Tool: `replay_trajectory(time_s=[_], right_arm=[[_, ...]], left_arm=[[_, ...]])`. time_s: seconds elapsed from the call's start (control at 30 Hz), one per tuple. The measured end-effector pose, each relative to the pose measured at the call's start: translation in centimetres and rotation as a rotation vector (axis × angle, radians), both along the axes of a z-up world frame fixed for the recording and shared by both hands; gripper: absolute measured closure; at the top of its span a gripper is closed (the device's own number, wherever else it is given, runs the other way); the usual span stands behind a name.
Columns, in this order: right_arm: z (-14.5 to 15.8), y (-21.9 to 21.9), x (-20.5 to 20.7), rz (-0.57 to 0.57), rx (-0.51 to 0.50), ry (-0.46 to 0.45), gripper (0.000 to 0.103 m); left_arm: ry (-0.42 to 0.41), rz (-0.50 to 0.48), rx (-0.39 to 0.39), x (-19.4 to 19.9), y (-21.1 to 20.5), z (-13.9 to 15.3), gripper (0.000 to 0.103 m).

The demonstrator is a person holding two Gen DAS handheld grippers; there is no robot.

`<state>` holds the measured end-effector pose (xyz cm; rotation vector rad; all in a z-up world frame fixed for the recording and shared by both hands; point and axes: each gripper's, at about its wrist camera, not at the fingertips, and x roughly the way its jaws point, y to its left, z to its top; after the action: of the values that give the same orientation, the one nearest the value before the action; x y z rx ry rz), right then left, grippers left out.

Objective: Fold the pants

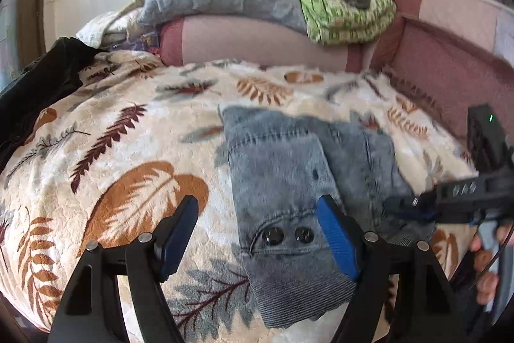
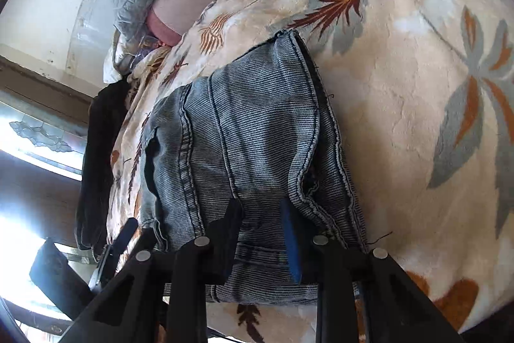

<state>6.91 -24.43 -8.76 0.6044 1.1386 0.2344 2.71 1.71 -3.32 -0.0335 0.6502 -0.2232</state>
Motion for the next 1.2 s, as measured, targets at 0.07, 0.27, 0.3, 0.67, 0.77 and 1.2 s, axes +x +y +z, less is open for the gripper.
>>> replay_trajectory(time_s=[0.07,0.27,0.3,0.67,0.77,1.2], right_arm=[[0.0,0.3,0.0,0.004,-0.017,0.005,0.075],[5.3,1.2,2.1,0.034,-0.082,-0.021,0.071],[6.8,1.6,2.8,0.053,-0.069,-0.060,0.070],[0.9,2.2,9.9,0.081,-0.147,0.042,0.033],[2.8,3.1,9.5,0.079,-0.253,0.059,0.033],[0.9,3.5,7.8,0.204,-0.384,0.041,0.034]], left_arm=[[0.070,-0.037,0.062,0.8,-1.1,-1.0,0.026],[0.105,-0.061,0.197,0.8,-3.0,-3.4,0.026],[0.106,-0.060,0.187,0.8,-2.8,-3.5,0.026],[0.101,-0.072,0.184,0.8,-2.9,-3.5,0.026],[0.101,-0.071,0.193,0.9,-3.0,-3.5,0.026],[-0.056,-0.069,0.032,-1.5,-1.2,0.1,0.024]])
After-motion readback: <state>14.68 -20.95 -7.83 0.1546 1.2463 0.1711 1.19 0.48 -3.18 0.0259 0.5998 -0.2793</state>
